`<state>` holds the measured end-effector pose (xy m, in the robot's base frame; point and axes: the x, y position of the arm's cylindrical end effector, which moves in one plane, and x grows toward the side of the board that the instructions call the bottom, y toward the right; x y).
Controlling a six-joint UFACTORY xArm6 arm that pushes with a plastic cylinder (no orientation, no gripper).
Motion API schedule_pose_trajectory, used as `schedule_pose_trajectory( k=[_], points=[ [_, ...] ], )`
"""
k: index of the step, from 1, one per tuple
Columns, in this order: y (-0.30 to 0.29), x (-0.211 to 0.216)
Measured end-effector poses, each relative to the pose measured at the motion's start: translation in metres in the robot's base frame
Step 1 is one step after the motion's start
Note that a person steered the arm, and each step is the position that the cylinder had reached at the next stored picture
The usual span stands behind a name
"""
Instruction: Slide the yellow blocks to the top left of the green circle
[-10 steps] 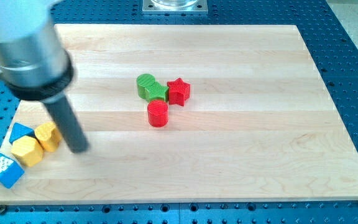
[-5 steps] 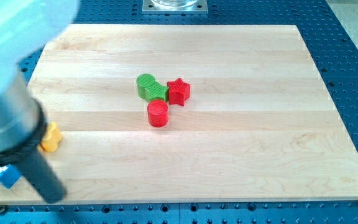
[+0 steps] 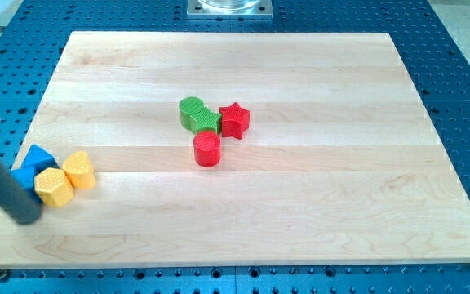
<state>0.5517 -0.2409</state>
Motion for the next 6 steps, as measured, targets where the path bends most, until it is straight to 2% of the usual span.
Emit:
schedule_pose_trajectory(
  k=[2, 3, 5, 6],
  points=[
    [0.022, -0.017],
    [0.096, -0.087],
    [0.154, -0.115],
    [0.177, -0.163]
  ],
)
